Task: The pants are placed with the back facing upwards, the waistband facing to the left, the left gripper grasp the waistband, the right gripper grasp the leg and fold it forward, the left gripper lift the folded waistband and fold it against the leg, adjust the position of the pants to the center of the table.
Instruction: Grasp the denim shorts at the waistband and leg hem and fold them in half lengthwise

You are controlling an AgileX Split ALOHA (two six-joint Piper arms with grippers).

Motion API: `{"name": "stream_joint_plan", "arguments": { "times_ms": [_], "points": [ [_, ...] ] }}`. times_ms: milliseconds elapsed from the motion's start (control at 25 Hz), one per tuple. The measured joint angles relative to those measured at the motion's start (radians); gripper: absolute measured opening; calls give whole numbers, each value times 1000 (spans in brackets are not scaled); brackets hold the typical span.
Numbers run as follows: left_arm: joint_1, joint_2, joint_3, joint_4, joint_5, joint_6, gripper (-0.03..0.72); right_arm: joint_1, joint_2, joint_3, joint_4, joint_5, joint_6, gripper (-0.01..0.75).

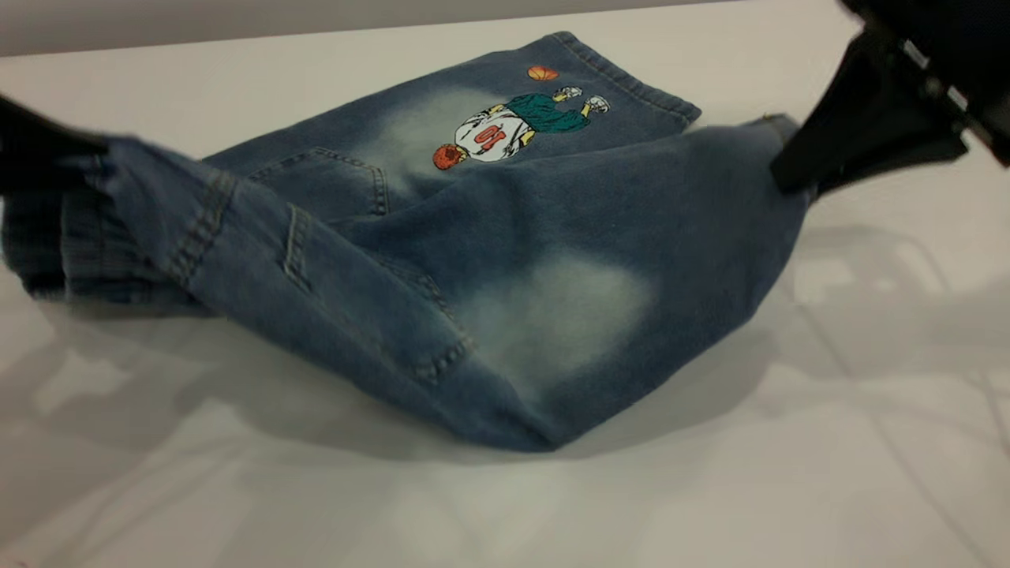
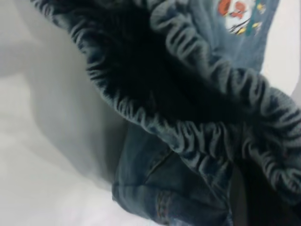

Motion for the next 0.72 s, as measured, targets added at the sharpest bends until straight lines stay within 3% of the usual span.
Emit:
{"name": "stream_joint_plan", "arguments": {
  "times_ms": [320,720],
  "points": [
    [0,0,14,-68,105,1,89,-23,-97,-38,2,41,61,8],
    [0,0,14,-200,90,43,89,-16,-71,-299,71,57,150,8]
  ]
}}
